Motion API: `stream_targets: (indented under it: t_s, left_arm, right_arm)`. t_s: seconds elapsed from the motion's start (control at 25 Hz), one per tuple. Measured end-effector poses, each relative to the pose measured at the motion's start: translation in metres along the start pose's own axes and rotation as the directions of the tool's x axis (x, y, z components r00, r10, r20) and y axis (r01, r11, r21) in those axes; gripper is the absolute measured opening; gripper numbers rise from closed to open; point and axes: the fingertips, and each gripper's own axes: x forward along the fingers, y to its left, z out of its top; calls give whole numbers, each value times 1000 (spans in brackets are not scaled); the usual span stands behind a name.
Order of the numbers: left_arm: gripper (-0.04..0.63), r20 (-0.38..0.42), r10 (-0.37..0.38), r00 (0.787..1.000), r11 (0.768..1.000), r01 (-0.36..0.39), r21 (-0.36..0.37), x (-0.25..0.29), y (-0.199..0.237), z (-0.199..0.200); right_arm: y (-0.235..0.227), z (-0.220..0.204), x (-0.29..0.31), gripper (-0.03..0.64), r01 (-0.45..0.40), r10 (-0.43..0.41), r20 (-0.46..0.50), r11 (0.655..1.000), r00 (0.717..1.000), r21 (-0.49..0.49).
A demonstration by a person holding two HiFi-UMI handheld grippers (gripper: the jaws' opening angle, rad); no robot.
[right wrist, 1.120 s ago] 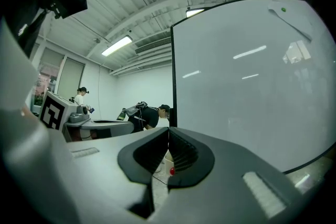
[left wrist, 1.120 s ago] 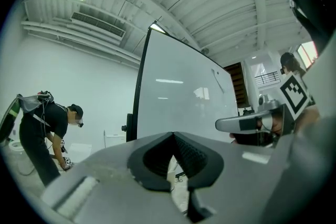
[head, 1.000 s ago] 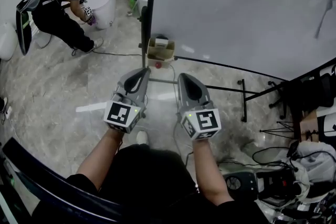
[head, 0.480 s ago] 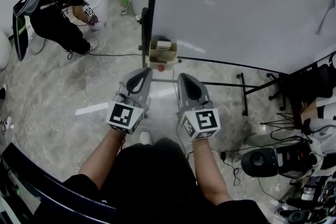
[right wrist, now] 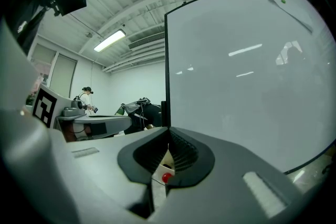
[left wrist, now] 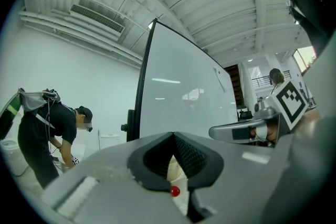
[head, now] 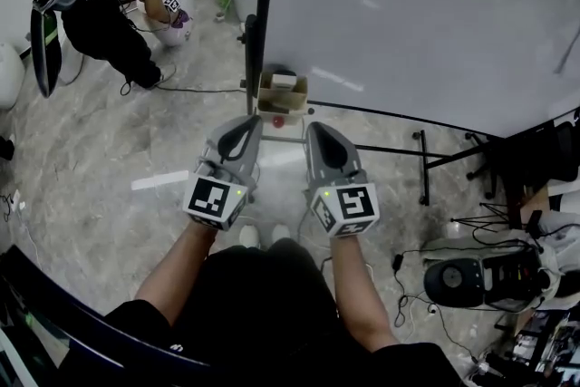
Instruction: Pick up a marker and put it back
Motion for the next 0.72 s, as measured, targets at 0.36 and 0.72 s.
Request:
stream_targets:
  t_s: [0.36,0.72]
  left_arm:
    - [3,-13,27,1000,1000,-28,-9,16,-6,-8]
    - [3,-47,49,998,999,-50,-9,25,-5,-25]
  right_arm:
    - [-20,-11,13,22,-36,36,-35,999,999,-3]
    - [-37,-58,34,130,-48,47,-128,999,991,-6]
